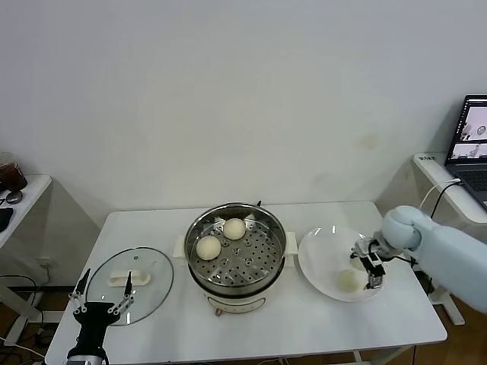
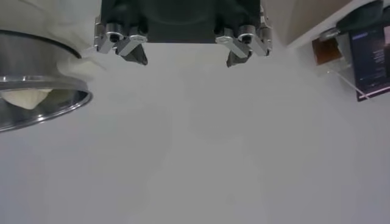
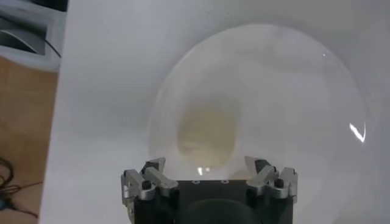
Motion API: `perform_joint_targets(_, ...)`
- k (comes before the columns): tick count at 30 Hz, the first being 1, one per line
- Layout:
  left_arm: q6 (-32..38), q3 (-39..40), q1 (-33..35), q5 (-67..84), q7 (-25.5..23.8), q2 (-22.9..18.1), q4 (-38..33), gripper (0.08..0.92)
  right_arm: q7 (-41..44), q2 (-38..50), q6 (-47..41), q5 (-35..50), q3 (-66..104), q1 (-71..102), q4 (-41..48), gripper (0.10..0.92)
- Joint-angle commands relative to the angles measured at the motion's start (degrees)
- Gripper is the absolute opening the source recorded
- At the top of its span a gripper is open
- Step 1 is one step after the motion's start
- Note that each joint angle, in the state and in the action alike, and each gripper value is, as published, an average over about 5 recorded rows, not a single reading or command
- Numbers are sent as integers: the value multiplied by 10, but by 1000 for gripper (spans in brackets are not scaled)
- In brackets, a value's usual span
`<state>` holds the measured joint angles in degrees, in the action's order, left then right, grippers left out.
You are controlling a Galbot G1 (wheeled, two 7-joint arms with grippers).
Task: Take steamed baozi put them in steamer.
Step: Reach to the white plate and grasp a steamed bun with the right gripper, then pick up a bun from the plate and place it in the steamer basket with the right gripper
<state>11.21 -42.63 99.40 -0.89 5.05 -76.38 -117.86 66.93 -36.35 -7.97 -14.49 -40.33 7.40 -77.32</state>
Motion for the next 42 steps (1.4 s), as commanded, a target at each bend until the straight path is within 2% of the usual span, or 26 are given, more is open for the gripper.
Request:
perform_joint_targets(1,-1,0,-1,0,0,-1,2,823,-8,-50,1,-21,9,26,39,823)
perform_joint_targets(6,-1,0,-3,0,0,-2,3,823,2,-51,-16,-25,8,25,40,811)
perform_joint_targets(16,-1,0,-4,1,0,-2,3,823,15,-48,-35,-23,6,16,38,576)
perform_joint_targets(22,-1,0,-3,3,0,0,-1,823,31,-14,-32,8,-14,-42,13,514)
perform_joint_targets(27,-3,3,-13,4,-1,2,-2,823,55,9,-17,68,-34,-148,2,494)
perform_joint_targets(33,-6,8,-22,5,-1,8,-1,823,69,-11,7,155,-78,-301,-16,492)
perform_joint_targets(42,-5,4,-25,9,-2,11,-1,823,52,-144,43,282,-186,-462,-59,496)
